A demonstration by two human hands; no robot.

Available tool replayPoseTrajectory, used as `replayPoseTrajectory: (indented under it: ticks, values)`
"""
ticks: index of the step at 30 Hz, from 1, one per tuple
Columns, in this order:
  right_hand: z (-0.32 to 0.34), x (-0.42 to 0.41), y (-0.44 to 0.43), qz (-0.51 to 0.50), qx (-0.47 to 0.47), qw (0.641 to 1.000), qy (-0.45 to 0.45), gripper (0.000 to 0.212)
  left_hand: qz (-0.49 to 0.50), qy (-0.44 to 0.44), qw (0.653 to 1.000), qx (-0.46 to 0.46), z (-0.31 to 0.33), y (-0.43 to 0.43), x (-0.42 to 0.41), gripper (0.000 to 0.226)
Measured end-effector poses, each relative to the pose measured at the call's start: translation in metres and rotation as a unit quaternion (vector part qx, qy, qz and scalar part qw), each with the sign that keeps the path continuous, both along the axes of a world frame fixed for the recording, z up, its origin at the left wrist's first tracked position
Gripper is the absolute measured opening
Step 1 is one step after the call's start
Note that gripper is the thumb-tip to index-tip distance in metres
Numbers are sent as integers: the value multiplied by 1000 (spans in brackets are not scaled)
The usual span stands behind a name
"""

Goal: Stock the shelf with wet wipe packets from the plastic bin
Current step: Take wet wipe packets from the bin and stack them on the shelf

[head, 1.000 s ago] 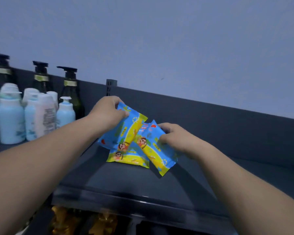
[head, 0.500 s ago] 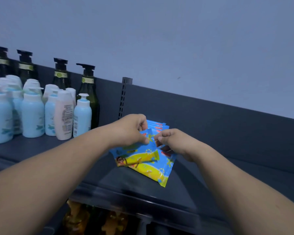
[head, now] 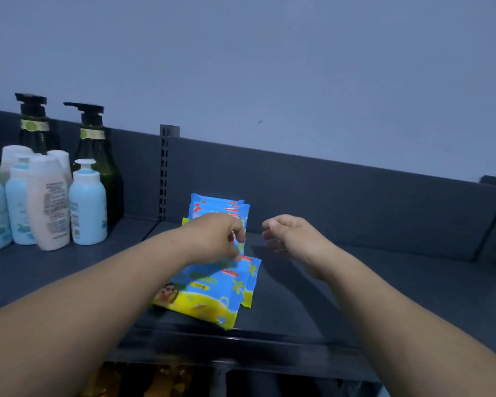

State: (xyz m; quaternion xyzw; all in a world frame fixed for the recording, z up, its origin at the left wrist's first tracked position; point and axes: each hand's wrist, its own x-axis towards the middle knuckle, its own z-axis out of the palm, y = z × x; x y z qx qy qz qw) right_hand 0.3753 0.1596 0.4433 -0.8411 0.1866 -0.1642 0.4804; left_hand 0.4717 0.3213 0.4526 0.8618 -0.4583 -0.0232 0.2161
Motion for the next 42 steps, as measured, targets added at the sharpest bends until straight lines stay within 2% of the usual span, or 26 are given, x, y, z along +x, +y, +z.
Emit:
replayPoseTrajectory:
  ticks: [4, 6, 11, 15, 19, 30, 36, 42]
  values:
    - [-4, -14, -3, -21, -84, 996, 15, 19, 1, -39, 999, -28, 2, -12, -6, 38]
    - [-7, -24, -7, -41, -169, 984, 41, 22, -5, -85, 996, -24, 1, -21, -11, 47]
    - [-10, -57, -18, -97, -421, 895, 112, 43, -33, -184, 982, 3, -3, -47, -25, 61]
    - [-12, -94, -37, -162, -503, 837, 144, 47, -54, -244, 968, 18, 0, -75, -48, 66]
    - [-12, -139, -58, -233, -515, 805, 181, 52, -93, -270, 958, 12, 2, -109, -77, 65]
    - [-38, -303, -100, -375, -467, 755, 267, 61, -274, -256, 926, -39, -13, -212, -219, 67]
    - [-70, -409, -109, -439, -414, 728, 325, 55, -383, -234, 893, -30, -53, -260, -318, 64]
    - [-118, -500, -110, -480, -343, 721, 364, 54, -454, -187, 871, 9, -107, -295, -396, 64]
